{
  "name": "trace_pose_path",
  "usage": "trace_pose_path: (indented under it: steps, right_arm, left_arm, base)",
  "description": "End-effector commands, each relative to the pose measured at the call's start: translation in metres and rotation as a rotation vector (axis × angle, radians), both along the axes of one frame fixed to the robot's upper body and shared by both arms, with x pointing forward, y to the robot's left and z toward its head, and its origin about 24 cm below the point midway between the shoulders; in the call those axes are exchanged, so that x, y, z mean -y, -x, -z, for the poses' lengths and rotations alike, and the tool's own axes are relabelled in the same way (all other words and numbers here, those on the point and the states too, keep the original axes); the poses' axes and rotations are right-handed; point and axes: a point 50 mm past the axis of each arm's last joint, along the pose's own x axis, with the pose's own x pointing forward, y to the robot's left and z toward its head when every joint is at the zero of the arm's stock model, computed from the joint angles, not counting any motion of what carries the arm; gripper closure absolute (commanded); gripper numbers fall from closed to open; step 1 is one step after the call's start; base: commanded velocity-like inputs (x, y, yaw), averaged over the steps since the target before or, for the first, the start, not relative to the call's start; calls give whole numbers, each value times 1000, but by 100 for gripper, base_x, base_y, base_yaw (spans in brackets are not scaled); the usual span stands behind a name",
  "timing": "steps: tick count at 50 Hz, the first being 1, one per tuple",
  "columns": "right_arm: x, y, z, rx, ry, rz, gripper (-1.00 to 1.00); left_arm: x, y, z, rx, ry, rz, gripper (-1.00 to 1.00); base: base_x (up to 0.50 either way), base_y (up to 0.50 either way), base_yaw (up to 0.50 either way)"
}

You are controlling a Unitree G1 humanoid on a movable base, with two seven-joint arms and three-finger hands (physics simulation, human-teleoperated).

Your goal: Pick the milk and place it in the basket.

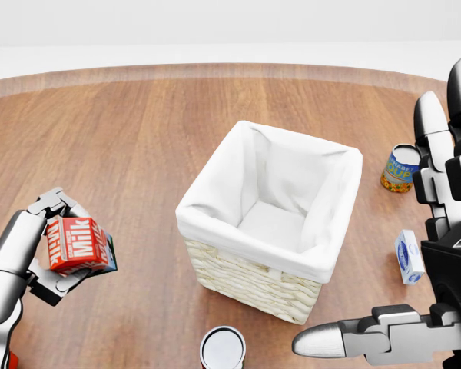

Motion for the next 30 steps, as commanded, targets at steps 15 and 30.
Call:
trace_pose_path:
  steps: [15, 30]
  right_arm:
    - [0, -1, 2, -9, 0, 1, -100]
    - [-1, -1, 1, -8, 1, -1, -100]
  left_arm:
    - [5, -6, -56, 141, -24, 18, 100]
    - [7, -4, -81, 187, -53, 38, 100]
  base:
    - [0, 0, 0]
    - [0, 0, 0]
